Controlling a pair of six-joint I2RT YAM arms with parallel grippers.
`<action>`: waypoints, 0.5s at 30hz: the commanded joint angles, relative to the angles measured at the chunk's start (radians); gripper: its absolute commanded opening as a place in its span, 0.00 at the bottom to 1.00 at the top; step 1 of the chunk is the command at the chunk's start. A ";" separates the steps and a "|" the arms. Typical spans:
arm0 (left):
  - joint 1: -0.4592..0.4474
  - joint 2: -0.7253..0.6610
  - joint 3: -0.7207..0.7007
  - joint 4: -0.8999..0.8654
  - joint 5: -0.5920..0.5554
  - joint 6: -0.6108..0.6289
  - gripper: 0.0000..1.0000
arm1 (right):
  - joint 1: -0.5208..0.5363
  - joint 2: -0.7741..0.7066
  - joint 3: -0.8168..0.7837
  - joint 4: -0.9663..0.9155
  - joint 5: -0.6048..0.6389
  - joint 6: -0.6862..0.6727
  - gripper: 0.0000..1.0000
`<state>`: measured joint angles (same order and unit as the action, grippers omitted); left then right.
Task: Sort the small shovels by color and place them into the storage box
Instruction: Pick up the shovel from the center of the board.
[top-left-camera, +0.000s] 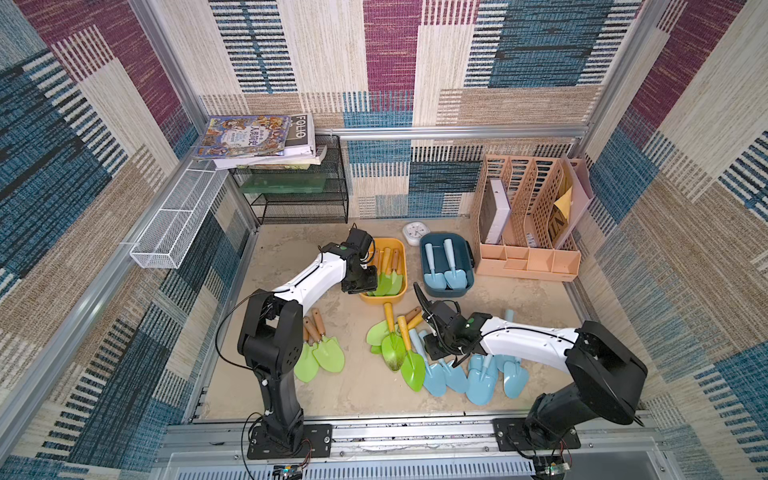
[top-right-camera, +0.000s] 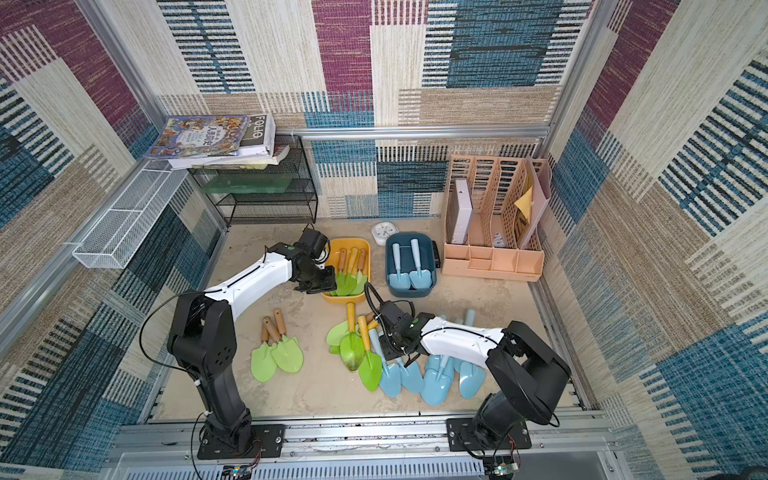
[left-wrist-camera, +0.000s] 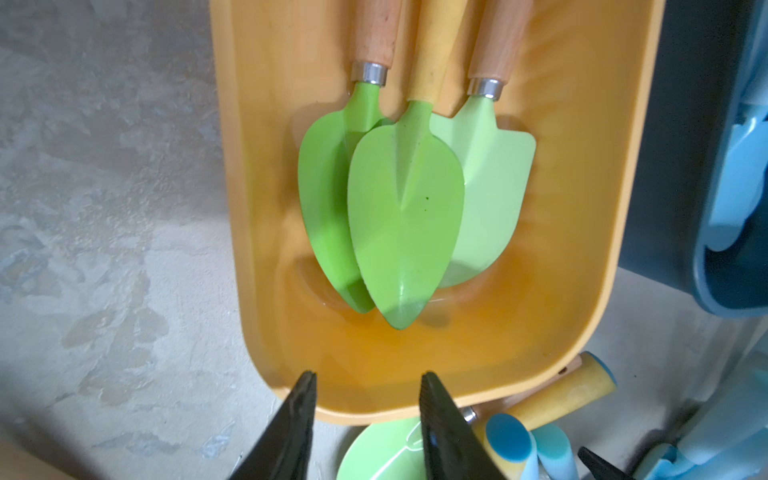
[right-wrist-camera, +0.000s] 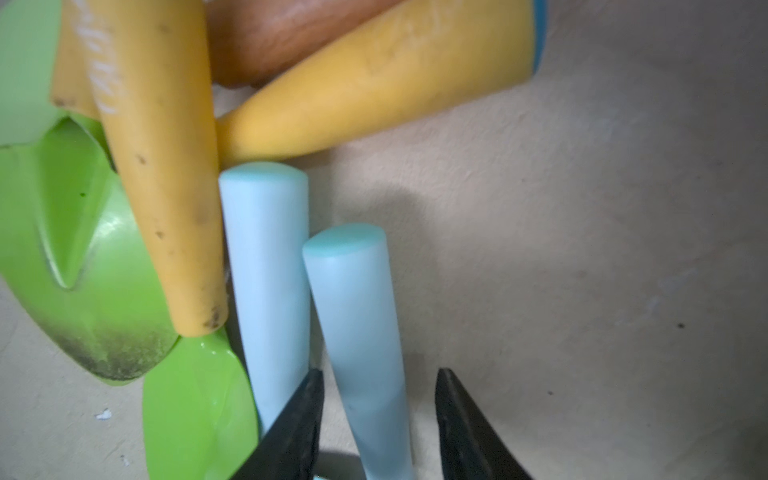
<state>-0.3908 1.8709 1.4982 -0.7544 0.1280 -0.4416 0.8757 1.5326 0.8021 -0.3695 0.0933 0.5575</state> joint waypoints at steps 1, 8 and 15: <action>0.001 -0.010 0.014 0.000 0.006 -0.008 0.43 | 0.000 0.001 -0.013 0.006 0.011 0.022 0.46; 0.001 -0.013 0.043 -0.007 -0.004 -0.005 0.43 | -0.005 0.006 -0.045 0.029 0.006 0.029 0.41; 0.003 -0.008 0.062 -0.002 -0.001 -0.018 0.43 | -0.053 -0.012 -0.102 0.055 0.002 0.051 0.21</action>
<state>-0.3908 1.8622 1.5505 -0.7574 0.1291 -0.4454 0.8417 1.5196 0.7227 -0.2546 0.1089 0.5838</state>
